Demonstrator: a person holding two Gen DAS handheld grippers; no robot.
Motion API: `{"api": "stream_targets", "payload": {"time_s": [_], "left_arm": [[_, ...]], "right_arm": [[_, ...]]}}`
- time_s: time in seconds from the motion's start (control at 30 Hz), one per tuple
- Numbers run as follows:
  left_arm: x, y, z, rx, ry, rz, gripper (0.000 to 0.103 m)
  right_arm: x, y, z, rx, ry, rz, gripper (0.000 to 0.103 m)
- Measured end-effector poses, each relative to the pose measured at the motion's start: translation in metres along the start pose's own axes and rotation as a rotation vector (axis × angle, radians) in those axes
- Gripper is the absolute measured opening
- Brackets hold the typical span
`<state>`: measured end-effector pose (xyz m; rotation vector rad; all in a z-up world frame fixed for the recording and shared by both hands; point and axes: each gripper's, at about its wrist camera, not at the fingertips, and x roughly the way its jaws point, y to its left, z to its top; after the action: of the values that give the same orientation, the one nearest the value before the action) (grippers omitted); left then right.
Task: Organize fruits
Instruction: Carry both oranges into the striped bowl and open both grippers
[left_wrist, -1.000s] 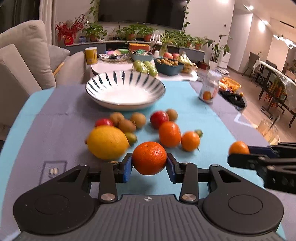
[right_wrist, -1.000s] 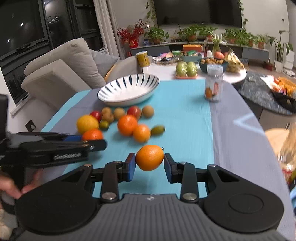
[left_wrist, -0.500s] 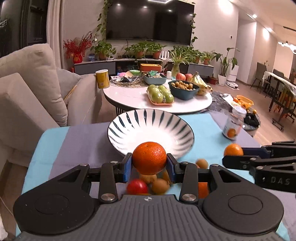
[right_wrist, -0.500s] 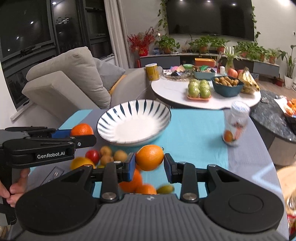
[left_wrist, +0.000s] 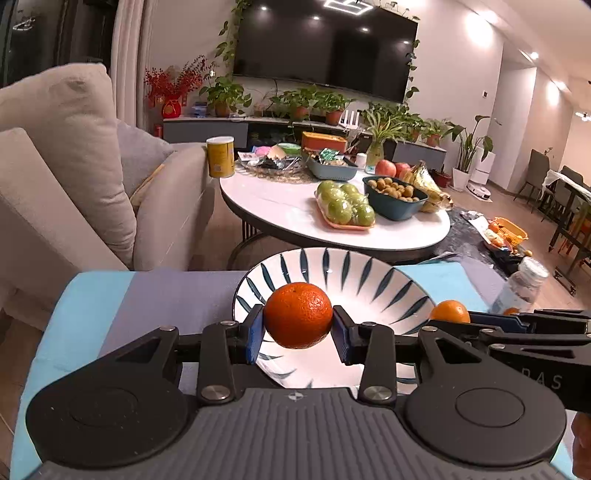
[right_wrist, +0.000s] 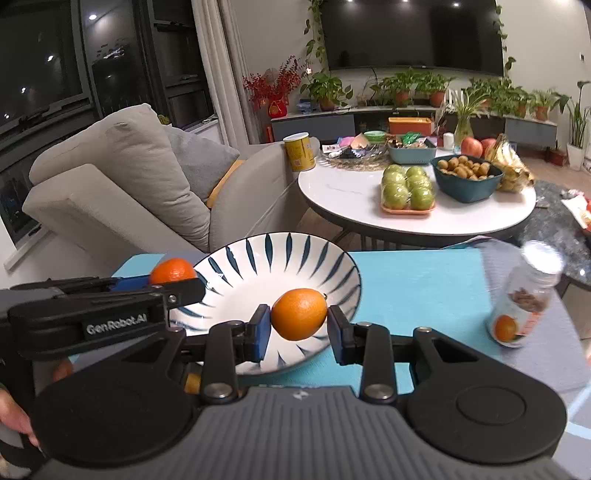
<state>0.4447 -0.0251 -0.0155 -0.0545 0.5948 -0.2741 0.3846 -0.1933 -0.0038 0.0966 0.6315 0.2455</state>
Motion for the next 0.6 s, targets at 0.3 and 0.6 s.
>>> {"api": "stream_targets", "payload": {"time_s": [0.3,0.6], "left_arm": [[0.015,0.002,-0.007,-0.012,0.049,-0.01,0.036],[0.006,-0.001,-0.005,0.022,0.024,-0.015,0.039]], "right_arm": [[0.023,0.003,-0.007,0.038,0.06,0.02,0.064],[0.017,0.001,-0.006,0.045,0.045,0.013,0.064]]}}
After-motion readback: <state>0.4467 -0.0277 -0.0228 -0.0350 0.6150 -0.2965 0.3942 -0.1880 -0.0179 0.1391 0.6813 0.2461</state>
